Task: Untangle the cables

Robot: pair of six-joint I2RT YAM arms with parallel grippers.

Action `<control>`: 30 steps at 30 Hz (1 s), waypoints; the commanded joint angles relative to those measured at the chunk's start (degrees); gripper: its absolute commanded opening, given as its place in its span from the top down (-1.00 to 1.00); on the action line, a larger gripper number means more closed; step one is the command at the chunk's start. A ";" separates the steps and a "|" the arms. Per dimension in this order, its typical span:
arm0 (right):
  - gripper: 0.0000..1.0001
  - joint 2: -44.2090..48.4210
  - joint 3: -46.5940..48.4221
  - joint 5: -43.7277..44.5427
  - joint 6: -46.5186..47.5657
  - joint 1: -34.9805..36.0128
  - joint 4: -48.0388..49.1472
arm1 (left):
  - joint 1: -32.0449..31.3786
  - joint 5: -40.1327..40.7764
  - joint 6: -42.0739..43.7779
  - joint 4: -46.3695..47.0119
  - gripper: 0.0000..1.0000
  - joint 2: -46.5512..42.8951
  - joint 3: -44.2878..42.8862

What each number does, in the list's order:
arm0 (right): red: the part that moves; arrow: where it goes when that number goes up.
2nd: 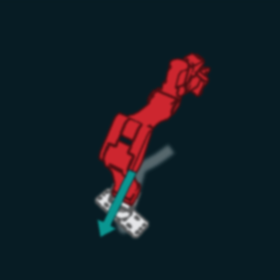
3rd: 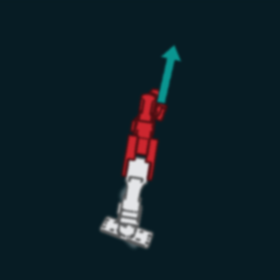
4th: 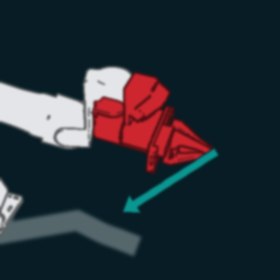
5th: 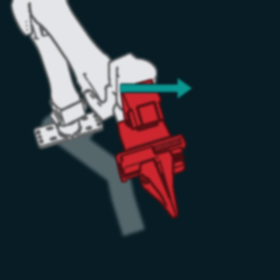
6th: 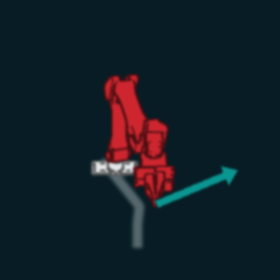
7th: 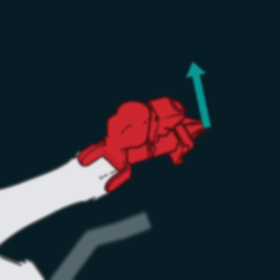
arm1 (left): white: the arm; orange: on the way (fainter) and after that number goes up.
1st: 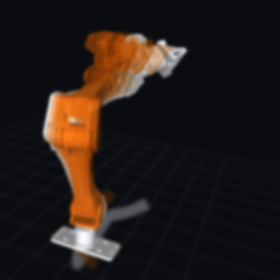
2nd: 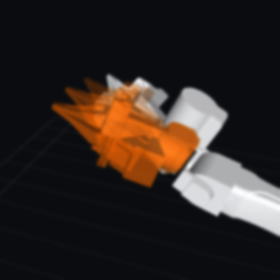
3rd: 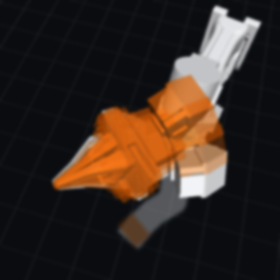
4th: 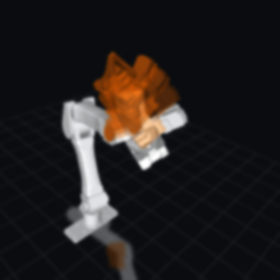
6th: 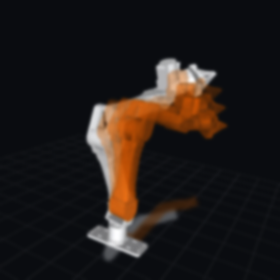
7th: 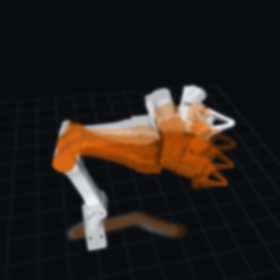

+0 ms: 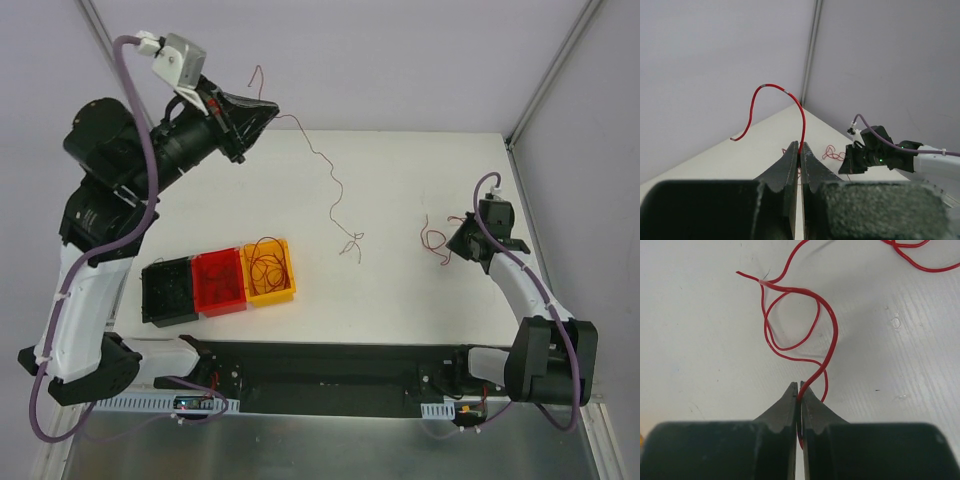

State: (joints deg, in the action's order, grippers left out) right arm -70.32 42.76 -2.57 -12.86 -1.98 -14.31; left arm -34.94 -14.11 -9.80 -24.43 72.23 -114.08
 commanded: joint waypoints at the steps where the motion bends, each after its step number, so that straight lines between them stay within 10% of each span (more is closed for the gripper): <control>1: 0.88 2.47 0.66 0.98 1.17 0.04 1.47 | -0.39 6.19 5.93 -3.26 1.00 -1.82 -1.41; 20: 0.93 2.21 -2.25 -0.51 -0.85 0.48 6.75 | -0.04 21.23 0.40 -3.00 1.00 -11.59 35.50; 30: 0.94 1.95 -2.33 -0.59 -0.94 0.48 6.92 | 0.57 23.95 5.14 -3.26 1.00 -10.00 23.92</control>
State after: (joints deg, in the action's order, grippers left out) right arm -68.23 40.47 -2.46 -13.30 -1.83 -9.23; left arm -34.79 7.31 -7.66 -30.30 63.11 -81.58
